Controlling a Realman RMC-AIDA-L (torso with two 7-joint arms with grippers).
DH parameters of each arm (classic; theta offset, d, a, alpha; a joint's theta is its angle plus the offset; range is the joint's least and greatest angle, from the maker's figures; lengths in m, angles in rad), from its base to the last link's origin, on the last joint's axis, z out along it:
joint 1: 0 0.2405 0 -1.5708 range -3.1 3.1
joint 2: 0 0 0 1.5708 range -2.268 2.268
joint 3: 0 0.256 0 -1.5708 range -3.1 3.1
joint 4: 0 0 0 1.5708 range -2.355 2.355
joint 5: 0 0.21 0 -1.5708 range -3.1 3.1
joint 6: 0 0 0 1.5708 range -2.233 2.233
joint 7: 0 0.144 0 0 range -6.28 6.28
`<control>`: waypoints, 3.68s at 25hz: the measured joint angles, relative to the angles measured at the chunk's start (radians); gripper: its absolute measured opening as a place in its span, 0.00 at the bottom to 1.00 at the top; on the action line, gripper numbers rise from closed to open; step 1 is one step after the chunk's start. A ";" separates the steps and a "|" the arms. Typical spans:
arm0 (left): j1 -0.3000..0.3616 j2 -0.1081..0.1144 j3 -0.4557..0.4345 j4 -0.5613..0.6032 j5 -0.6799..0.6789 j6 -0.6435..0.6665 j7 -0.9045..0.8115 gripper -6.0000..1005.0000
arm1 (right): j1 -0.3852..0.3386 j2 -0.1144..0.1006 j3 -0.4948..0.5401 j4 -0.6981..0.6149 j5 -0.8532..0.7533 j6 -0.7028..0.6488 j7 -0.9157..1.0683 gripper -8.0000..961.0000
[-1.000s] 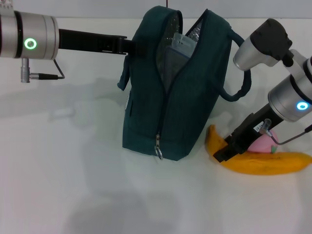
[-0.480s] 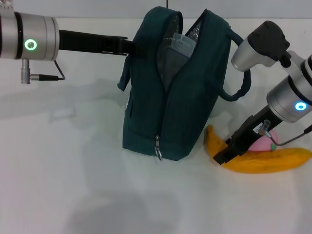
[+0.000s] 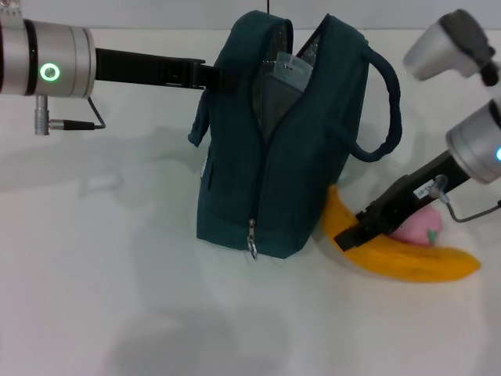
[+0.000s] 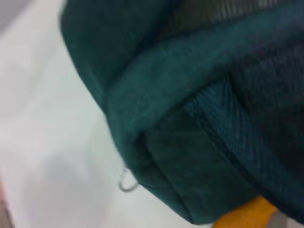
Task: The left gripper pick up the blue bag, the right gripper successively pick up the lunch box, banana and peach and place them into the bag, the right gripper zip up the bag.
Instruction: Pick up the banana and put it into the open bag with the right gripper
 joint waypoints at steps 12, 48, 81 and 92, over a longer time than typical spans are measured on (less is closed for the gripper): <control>-0.002 -0.006 -0.001 0.001 0.000 -0.001 0.000 0.07 | -0.040 -0.014 0.375 0.137 0.140 -0.263 -0.143 0.49; -0.001 -0.016 0.010 0.004 -0.038 0.001 0.020 0.07 | -0.182 -0.006 0.437 0.341 0.812 -0.312 -0.936 0.46; 0.000 -0.014 0.010 0.001 -0.063 0.027 0.026 0.07 | -0.089 -0.026 0.097 0.530 0.768 0.106 -0.719 0.45; 0.001 -0.014 0.010 -0.002 -0.063 0.027 0.027 0.07 | -0.140 -0.028 0.137 0.422 0.769 0.080 -0.704 0.45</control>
